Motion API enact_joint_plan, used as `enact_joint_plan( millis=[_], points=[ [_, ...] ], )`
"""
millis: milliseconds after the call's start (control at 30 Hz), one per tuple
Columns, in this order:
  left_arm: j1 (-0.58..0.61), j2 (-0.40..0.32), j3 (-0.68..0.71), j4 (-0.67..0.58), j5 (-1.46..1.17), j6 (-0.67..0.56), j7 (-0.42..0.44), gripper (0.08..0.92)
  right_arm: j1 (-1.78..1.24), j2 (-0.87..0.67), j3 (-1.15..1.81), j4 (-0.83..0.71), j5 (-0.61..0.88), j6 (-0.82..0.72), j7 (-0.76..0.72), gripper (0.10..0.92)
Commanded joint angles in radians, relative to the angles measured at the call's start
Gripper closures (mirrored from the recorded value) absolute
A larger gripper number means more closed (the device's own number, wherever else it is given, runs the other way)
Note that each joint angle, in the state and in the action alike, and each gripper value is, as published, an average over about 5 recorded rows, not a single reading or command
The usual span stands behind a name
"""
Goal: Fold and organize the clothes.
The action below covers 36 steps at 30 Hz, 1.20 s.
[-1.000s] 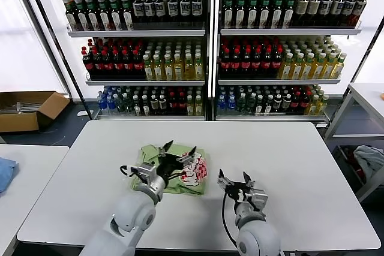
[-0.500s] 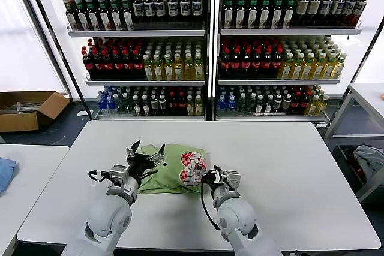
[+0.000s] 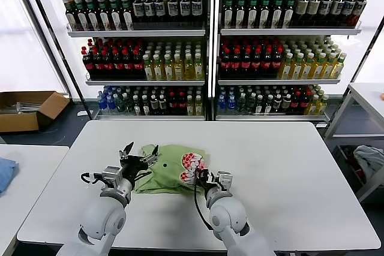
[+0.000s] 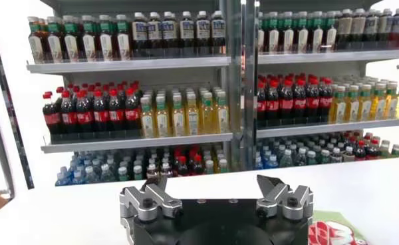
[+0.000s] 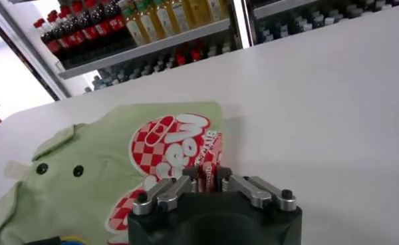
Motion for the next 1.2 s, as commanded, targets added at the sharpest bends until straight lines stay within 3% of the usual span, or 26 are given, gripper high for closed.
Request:
enact_joint_plan(
  millis=[33, 133, 367, 700, 833, 933, 1200],
  points=[
    [0.016, 0.000, -0.016, -0.016, -0.005, 0.004, -0.005, 0.177, 0.023, -0.056, 0.004, 0.028, -0.009, -0.005, 0.007, 0.846],
    [0.021, -0.006, -0.015, -0.021, -0.003, 0.004, -0.005, 0.177, 0.034, -0.124, 0.028, 0.053, -0.015, -0.006, -0.005, 0.907],
    [0.025, -0.025, -0.008, -0.031, 0.000, 0.003, -0.006, 0.177, 0.013, -0.279, 0.098, 0.043, -0.057, -0.007, -0.056, 0.919],
    [0.044, -0.038, 0.005, -0.044, 0.009, 0.005, -0.004, 0.177, -0.035, -0.275, 0.158, 0.052, -0.236, 0.015, -0.156, 0.907],
    [0.061, -0.033, -0.001, -0.057, 0.008, 0.005, -0.004, 0.177, -0.096, -0.243, 0.178, 0.228, -0.400, 0.056, -0.199, 0.819],
    [0.068, -0.033, -0.002, -0.063, 0.009, 0.006, -0.004, 0.177, -0.140, -0.255, 0.126, 0.338, -0.425, 0.049, -0.239, 0.732],
    [0.091, -0.036, -0.005, -0.079, 0.015, 0.007, -0.003, 0.177, -0.146, -0.245, -0.036, 0.264, -0.324, -0.003, -0.145, 0.499]
  ],
)
